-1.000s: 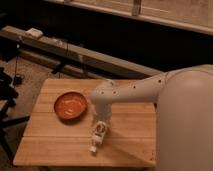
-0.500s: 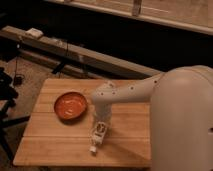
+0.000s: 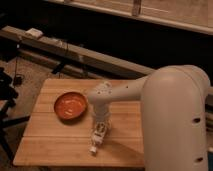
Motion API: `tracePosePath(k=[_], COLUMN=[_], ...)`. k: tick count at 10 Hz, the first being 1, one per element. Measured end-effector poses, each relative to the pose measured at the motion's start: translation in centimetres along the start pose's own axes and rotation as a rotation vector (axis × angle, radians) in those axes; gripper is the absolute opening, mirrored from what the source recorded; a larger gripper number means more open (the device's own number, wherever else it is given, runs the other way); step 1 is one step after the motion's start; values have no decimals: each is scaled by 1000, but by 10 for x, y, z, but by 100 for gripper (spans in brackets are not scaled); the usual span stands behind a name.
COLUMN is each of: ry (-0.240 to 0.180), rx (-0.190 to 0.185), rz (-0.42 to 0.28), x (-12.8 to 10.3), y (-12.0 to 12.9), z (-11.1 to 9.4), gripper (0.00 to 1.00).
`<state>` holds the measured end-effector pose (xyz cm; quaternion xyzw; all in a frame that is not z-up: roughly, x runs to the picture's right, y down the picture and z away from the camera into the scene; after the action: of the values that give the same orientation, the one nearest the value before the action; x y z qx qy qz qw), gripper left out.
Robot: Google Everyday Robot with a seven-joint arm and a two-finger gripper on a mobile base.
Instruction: Place the bottle in the ceramic bowl
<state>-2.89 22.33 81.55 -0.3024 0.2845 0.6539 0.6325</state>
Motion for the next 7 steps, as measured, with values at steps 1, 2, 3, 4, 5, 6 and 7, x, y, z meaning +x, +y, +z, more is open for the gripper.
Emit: tracePosePath(k=[1,2,3,4,5,6,7], ry=[4,5,3,1,-1,-5,-13], rx=[6,14,17,15,12,6,-1], rz=[-1,-1,3,10,20,20,-7], x=[1,2,3,5,5,3,-1], y=[1,-1,0,1,-1,-5,-1], z=[-4,-7,-12,-21,-32,-51,-71], gripper=[34,26,18,7,2,0,0])
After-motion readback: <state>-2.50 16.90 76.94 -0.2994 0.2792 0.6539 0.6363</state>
